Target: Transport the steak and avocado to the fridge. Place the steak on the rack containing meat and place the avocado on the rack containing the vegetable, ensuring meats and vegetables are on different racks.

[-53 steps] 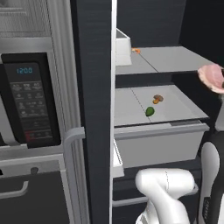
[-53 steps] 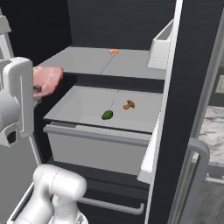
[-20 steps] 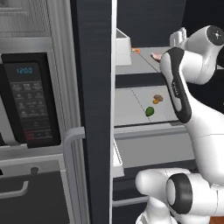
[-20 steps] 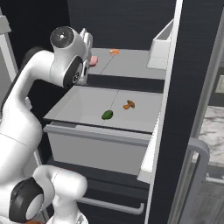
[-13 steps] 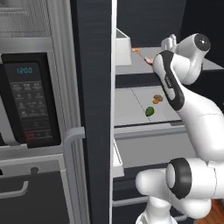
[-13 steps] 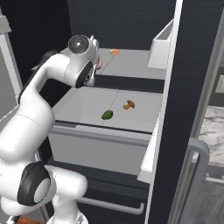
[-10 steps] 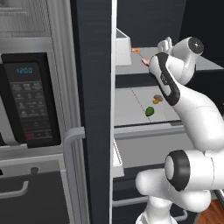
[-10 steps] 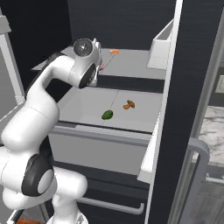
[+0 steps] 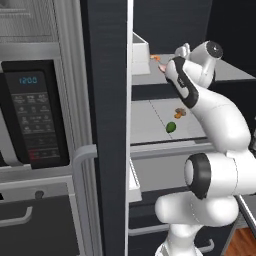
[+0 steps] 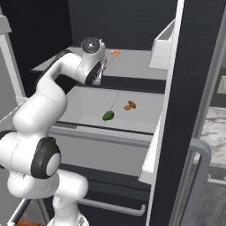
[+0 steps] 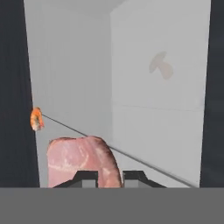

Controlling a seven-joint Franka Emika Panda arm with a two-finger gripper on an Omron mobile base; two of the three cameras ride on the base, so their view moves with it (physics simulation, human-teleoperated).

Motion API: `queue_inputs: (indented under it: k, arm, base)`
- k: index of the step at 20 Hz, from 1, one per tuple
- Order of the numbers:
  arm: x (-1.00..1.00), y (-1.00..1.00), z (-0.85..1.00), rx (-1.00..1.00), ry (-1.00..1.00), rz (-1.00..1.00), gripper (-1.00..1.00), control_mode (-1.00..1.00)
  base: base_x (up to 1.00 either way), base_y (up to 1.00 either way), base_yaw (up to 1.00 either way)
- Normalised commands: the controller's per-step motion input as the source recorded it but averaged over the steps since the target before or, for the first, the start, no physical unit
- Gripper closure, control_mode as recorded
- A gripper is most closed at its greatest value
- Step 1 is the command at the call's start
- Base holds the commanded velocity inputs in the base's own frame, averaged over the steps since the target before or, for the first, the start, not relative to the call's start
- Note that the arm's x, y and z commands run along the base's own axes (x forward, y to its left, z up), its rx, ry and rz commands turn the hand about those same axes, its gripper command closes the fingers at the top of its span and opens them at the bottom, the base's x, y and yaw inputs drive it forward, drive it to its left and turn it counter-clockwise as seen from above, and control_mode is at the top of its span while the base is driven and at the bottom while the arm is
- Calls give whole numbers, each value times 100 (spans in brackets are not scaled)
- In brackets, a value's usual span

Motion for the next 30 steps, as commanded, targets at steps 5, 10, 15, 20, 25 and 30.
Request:
queue_inputs:
  k: [5,10,15,20,25,30]
  arm:
    - [84,3,-24,0,5,0,-100,-100]
    - [47,0,-17,0,-8,0,-100,-100]
    - [5,0,-3,0,-16,0,-100,-100]
    - [-9,0,-3,0,-19,0,-100,-100]
    - [-33,0,7,0,-19,0,-100,-100]
    - [-74,0,24,0,-1,0,-100,-100]
  base:
    - [0,0,0]
    - [0,0,0]
    - [0,0,0]
    - [0,0,0]
    - [0,0,0]
    - [0,0,0]
